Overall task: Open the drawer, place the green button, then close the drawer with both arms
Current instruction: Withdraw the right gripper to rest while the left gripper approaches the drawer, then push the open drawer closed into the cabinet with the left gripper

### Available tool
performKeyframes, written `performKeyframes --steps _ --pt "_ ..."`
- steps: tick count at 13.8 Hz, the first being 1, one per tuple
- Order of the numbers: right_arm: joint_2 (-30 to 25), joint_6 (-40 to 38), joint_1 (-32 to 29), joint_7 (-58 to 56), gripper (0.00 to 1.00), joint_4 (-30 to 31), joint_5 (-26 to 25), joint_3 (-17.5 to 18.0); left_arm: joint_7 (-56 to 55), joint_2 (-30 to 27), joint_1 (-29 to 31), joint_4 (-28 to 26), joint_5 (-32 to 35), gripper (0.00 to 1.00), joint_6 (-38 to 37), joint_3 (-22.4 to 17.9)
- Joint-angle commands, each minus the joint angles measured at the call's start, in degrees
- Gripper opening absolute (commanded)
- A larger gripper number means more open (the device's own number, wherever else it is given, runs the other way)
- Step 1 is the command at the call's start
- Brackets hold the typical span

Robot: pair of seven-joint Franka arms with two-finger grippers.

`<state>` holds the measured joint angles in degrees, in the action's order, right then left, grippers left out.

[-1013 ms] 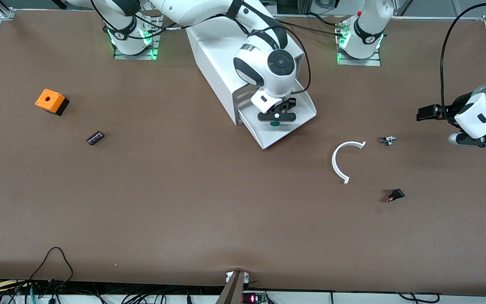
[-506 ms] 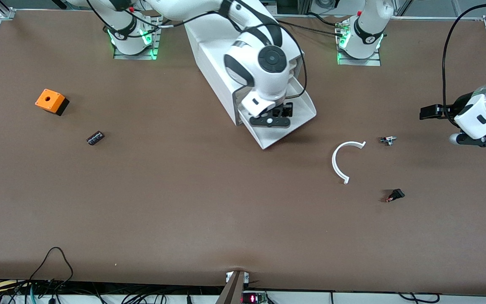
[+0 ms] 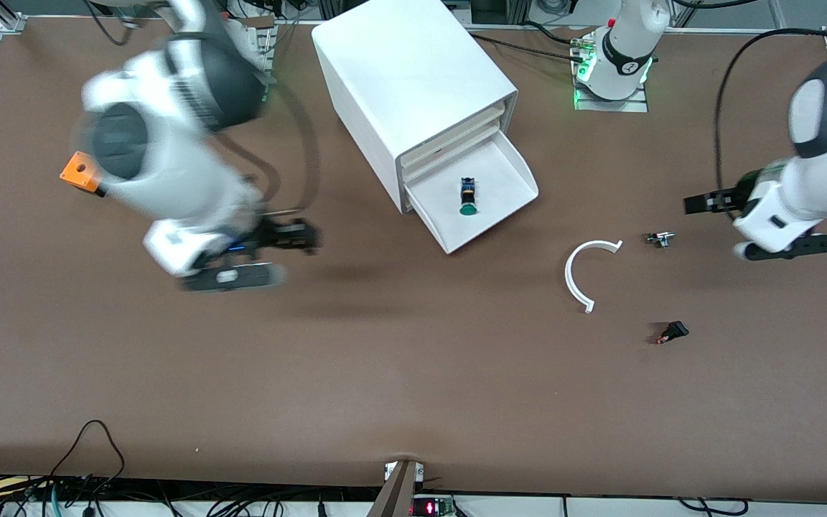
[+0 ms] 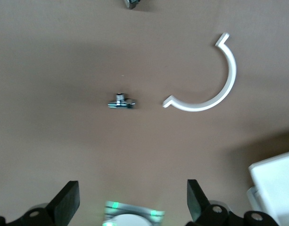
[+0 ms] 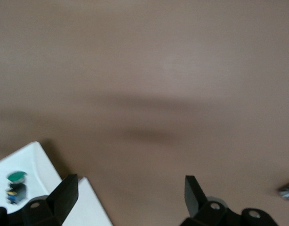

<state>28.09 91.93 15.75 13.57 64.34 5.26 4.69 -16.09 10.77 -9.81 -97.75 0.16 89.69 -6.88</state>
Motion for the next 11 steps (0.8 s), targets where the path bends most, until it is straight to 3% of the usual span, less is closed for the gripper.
performKeyframes --steps 1,5,9,11 --pt "-9.77 -2.02 -5.53 -8.72 1.00 10.42 0.98 0.68 -10.42 2.57 -0.38 -0.33 -1.12 1.00 3.29 3.87" --pt "-21.39 0.17 -8.63 -17.78 1.00 24.05 0.46 -3.36 -22.64 7.67 -0.38 -1.29 -2.26 1.00 11.88 12.40" --pt "-23.61 0.27 -8.63 -25.16 1.00 25.40 -0.07 -9.51 -29.86 12.42 -0.47 -5.34 -3.76 1.00 26.74 17.24" --pt "-23.70 0.27 -8.63 -26.75 1.00 25.39 -0.51 -10.22 -30.75 15.14 -0.47 -5.43 -3.76 1.00 31.06 18.30"
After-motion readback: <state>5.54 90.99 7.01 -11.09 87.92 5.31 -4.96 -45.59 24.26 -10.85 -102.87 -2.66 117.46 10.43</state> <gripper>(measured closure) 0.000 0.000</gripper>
